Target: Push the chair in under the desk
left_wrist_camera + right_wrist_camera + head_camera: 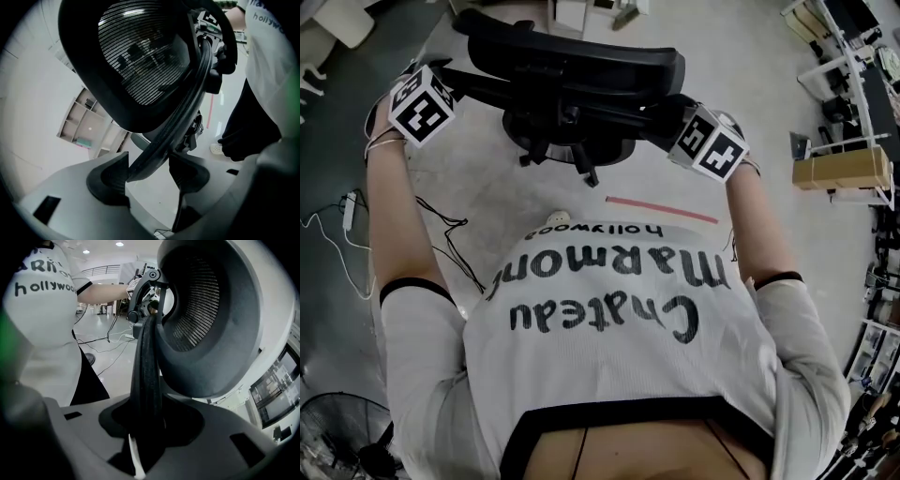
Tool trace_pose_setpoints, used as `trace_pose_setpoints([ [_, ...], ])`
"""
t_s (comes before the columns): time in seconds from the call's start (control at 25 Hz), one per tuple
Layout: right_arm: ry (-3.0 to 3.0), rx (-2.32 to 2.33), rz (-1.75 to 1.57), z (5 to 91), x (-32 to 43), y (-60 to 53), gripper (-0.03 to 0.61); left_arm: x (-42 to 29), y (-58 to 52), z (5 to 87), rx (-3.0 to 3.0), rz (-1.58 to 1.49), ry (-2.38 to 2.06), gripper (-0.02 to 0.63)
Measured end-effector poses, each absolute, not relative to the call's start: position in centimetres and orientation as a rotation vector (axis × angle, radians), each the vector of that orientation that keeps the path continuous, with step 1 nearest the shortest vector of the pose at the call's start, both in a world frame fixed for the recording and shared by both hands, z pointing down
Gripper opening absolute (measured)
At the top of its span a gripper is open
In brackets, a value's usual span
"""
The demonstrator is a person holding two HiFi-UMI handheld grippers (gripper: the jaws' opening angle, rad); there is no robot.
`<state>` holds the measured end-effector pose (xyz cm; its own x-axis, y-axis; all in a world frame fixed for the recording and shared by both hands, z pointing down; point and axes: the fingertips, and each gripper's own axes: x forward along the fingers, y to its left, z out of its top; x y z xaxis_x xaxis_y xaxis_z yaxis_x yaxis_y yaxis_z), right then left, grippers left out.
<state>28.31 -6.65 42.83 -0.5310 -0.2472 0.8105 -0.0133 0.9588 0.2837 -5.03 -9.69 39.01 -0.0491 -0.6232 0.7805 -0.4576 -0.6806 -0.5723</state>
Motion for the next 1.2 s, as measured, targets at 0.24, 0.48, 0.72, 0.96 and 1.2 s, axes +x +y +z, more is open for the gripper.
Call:
trace_pose_setpoints([
  [0.24, -2.122, 0.179, -0.292, 39.8, 26.7, -6.3, 0.156, -6.6, -9.4, 35.7, -2.072, -1.83, 1.179, 0.267],
  [0.48, -2.12, 0.178, -0.306, 41.1, 27.1, -7.0, 0.16, -6.2, -9.6, 37.0, -2.067, -1.816, 1.201, 0.267],
  [0.72, -2.13, 0.152, -0.317, 40.2, 25.2, -9.3, 0.175, -8.2, -9.7, 36.0, -2.095, -1.785, 1.245, 0.269],
  [0.96, -2.131, 0.115, -0.344, 42.7, 25.3, -11.2, 0.183, -8.1, -9.8, 38.5, -2.069, -1.818, 1.316, 0.272],
  [1.2, -2.135, 0.087, -0.361, 42.8, 22.4, -13.5, 0.19, -10.9, -10.7, 38.4, -2.086, -1.757, 1.393, 0.279],
])
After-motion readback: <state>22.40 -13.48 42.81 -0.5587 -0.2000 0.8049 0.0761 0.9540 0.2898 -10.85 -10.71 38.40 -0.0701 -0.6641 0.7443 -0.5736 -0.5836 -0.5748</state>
